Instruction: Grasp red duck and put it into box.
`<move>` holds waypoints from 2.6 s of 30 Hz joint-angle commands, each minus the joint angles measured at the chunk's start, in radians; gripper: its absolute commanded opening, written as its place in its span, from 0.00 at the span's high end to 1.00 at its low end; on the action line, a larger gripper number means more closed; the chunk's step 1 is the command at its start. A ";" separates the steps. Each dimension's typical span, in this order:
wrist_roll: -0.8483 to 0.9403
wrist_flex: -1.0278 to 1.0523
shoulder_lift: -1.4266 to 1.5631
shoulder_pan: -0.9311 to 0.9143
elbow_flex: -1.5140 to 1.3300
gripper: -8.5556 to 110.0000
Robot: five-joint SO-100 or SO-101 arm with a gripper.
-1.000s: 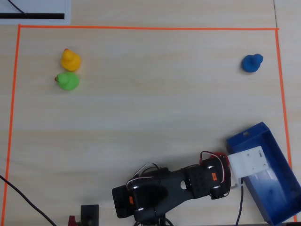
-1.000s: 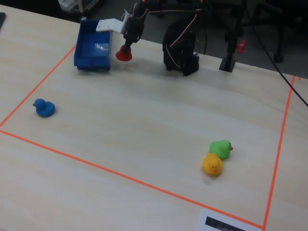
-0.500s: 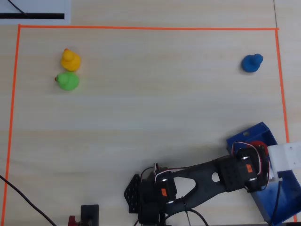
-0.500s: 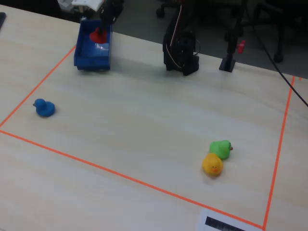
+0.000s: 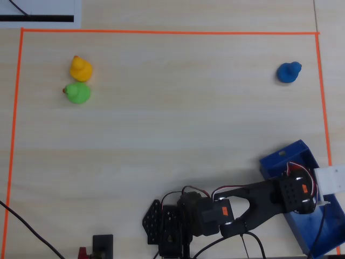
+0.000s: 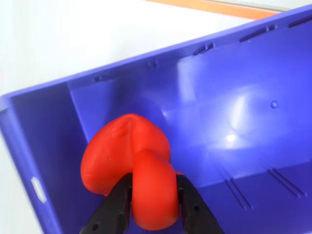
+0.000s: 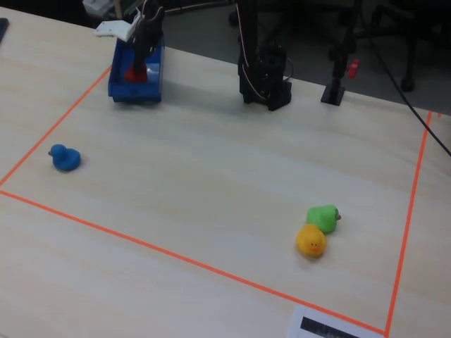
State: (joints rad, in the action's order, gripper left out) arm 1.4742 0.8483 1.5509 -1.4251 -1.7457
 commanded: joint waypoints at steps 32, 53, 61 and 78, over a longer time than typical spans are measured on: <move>-0.313 0.291 0.514 0.190 0.029 0.93; 0.183 0.385 1.525 1.262 -1.114 0.93; 0.173 0.480 1.603 1.394 -1.195 0.93; 0.156 0.517 1.759 1.422 -1.339 0.93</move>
State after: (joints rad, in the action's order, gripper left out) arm 1.6306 1.3499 3.3088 -0.0077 -3.0588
